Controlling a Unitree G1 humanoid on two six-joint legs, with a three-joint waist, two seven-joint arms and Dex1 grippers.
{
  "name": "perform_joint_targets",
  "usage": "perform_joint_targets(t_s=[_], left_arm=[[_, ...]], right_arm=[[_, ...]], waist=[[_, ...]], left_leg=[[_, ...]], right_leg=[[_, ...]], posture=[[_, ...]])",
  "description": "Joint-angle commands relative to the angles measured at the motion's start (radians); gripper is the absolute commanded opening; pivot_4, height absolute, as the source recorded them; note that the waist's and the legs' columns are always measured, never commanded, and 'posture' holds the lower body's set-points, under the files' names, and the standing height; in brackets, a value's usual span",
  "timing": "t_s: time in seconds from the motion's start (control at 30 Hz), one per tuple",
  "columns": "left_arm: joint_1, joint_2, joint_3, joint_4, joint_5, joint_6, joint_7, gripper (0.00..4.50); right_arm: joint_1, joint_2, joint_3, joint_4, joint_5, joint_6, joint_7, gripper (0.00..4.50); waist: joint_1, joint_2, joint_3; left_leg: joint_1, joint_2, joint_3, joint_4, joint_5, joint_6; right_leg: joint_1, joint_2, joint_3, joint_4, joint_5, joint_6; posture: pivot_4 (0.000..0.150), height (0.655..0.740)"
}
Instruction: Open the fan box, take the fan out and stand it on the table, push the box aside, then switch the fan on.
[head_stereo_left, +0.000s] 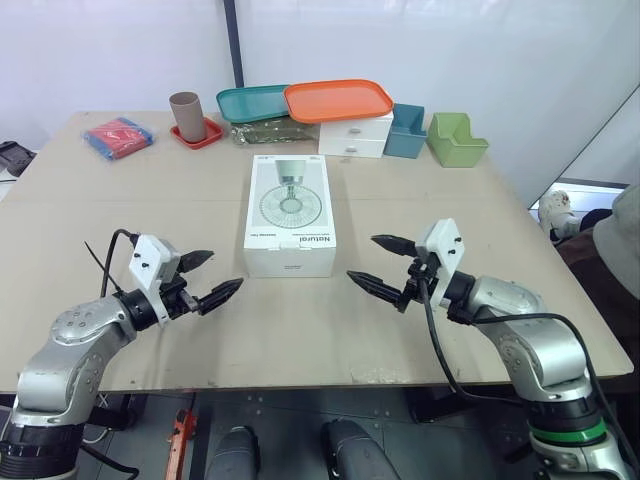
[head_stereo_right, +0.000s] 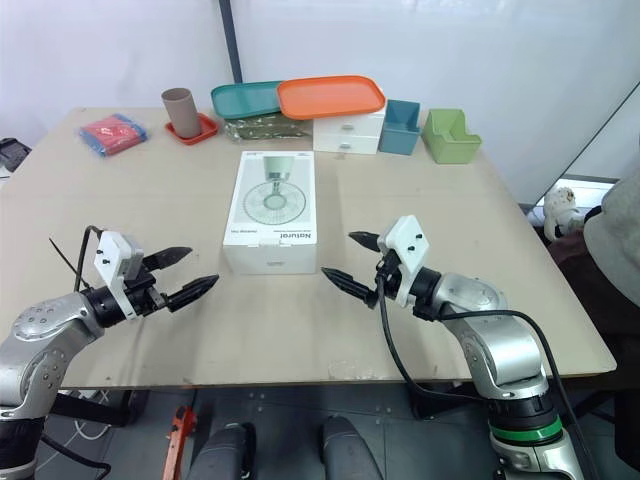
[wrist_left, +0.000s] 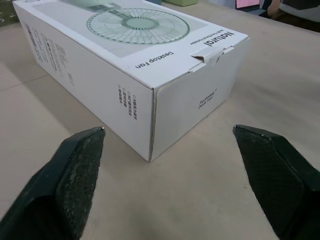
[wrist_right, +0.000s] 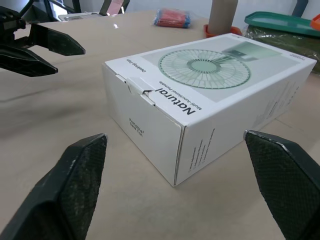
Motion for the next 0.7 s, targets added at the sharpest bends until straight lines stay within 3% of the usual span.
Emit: perform_joint_targets(t_s=[0.03,0.07,0.17,0.43,0.7], left_arm=[[-0.042,-0.003,0.022,0.002,-0.013,-0.030,-0.003,3.13],[-0.056,-0.010,0.025,0.007,-0.015,-0.043,-0.003,3.13],[-0.105,-0.016,0.036,0.029,-0.029,-0.053,-0.003,2.50],[-0.255,-0.036,-0.038,0.156,0.023,-0.091,-0.026,0.14],[-0.365,-0.075,-0.112,0.329,0.096,-0.146,-0.057,0.14]], right_arm=[[-0.031,0.007,-0.006,-0.010,-0.001,-0.020,-0.005,4.50],[-0.034,0.011,-0.004,-0.012,0.000,-0.020,-0.006,4.50],[-0.045,0.024,0.007,-0.012,-0.003,-0.021,-0.011,4.50],[-0.122,0.043,0.046,-0.004,-0.045,-0.040,-0.021,4.50],[-0.195,0.065,0.106,0.032,-0.141,-0.085,-0.051,4.50]], waist=[[0.000,0.000,0.000],[0.000,0.000,0.000],[0.000,0.000,0.000],[0.000,0.000,0.000],[0.001,0.000,0.000]], left_leg=[[0.000,0.000,0.000,0.000,0.000,0.000],[0.000,0.000,0.000,0.000,0.000,0.000],[0.000,0.000,0.000,0.000,0.000,0.000],[0.000,0.000,0.000,0.000,0.000,0.000],[-0.001,0.000,-0.001,0.000,0.000,0.000]], right_leg=[[0.000,0.000,0.000,0.000,0.000,0.000],[0.000,0.000,0.000,0.000,0.000,0.000],[0.000,0.000,0.000,0.000,0.000,0.000],[0.001,0.000,0.000,0.000,0.002,0.003],[0.000,0.001,0.000,0.000,0.003,0.005]], posture=[[0.150,0.7400],[0.150,0.7400],[0.150,0.7400],[0.150,0.7400],[0.150,0.7400]])
